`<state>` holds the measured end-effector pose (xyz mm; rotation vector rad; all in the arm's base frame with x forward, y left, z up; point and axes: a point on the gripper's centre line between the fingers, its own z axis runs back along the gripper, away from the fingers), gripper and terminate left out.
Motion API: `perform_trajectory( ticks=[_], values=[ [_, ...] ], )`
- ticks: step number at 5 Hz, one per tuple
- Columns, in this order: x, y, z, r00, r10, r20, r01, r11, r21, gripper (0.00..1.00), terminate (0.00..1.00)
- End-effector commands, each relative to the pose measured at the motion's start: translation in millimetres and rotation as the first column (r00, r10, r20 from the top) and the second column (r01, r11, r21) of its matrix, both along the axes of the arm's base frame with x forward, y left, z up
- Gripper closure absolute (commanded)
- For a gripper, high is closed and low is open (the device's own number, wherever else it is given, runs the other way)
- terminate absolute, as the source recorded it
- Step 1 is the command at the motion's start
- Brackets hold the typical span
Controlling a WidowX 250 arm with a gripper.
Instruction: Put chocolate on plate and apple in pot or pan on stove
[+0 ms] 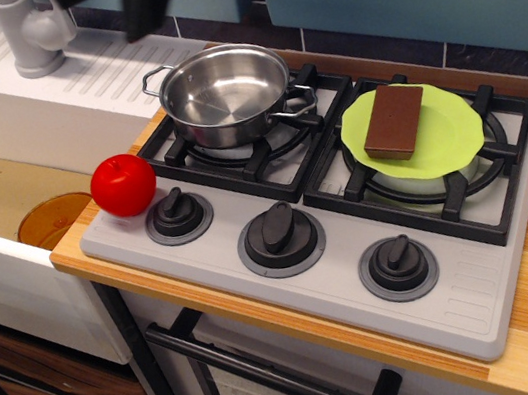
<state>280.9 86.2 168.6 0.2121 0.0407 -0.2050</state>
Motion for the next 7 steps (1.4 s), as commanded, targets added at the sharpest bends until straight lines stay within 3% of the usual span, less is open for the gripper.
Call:
perform_trajectory(
  ticks=[1, 2, 6, 7],
  values=[
    [4, 25, -6, 0.997, -0.003, 0.077, 0.004, 1.0, -0.015, 0.0, 0.0],
    [6, 27, -34, 0.992, -0.005, 0.126, 0.01, 0.999, -0.037, 0.0, 0.0],
    [8, 28, -42, 0.989, -0.022, 0.144, 0.028, 0.999, -0.038, 0.0, 0.0],
    [5, 18, -60, 0.981, 0.009, 0.192, -0.002, 0.999, -0.035, 0.0, 0.0]
  ],
)
